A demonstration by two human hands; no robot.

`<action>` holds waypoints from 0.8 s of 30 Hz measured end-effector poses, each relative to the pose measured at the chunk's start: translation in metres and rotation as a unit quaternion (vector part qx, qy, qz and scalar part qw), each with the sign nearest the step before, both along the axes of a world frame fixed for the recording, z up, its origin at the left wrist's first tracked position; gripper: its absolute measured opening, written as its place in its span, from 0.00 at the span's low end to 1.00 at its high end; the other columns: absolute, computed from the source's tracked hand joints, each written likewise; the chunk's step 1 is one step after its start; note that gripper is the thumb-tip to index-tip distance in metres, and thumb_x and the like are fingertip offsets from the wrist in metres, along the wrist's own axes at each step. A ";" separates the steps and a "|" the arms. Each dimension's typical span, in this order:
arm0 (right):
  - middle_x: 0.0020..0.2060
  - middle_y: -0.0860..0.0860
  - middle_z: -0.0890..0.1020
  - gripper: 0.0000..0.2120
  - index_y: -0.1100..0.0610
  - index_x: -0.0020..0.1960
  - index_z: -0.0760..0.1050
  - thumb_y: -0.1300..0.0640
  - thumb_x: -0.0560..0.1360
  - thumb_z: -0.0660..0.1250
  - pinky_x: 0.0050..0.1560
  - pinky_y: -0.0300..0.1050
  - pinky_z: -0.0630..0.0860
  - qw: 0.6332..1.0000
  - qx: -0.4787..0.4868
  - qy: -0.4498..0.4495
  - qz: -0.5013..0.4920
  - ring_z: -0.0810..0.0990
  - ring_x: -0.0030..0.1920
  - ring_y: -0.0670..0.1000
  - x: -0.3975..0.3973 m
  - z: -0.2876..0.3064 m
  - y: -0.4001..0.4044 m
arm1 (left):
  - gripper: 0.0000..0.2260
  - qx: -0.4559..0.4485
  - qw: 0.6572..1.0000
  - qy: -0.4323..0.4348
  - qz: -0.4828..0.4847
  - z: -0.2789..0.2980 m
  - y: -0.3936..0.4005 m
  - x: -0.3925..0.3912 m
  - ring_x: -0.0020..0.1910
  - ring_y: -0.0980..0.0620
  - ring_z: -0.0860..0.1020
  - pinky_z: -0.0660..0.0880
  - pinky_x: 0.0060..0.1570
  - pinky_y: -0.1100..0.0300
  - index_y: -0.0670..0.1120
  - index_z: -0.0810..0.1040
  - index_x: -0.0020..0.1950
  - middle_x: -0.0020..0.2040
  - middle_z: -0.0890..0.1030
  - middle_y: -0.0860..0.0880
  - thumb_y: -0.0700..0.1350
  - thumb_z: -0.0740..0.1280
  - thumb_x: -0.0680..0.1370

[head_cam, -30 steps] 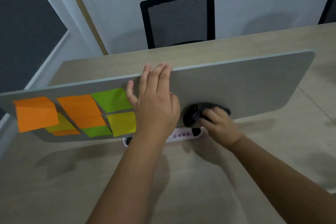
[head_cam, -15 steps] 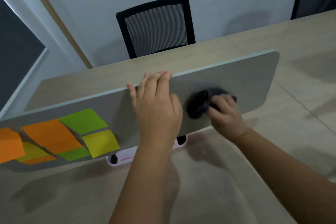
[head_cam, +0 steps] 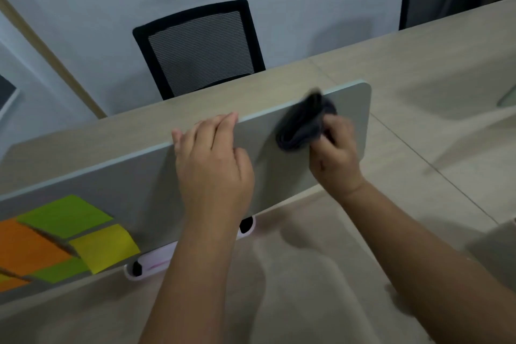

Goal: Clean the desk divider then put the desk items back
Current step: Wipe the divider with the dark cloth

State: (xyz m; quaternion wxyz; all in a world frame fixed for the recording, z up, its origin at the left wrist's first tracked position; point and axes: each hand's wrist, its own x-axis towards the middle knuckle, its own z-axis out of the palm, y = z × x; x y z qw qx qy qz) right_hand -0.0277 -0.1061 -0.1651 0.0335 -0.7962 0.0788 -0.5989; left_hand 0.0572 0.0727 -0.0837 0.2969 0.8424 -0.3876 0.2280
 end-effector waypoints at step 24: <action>0.47 0.53 0.72 0.09 0.62 0.44 0.76 0.71 0.68 0.61 0.49 0.35 0.71 0.887 0.447 0.055 -0.103 0.74 0.46 0.53 -0.038 -0.099 0.007 | 0.24 0.055 0.998 -0.035 -0.004 -0.003 -0.007 -0.003 0.58 0.40 0.74 0.61 0.69 0.39 0.44 0.73 0.67 0.60 0.78 0.43 0.40 0.58 0.71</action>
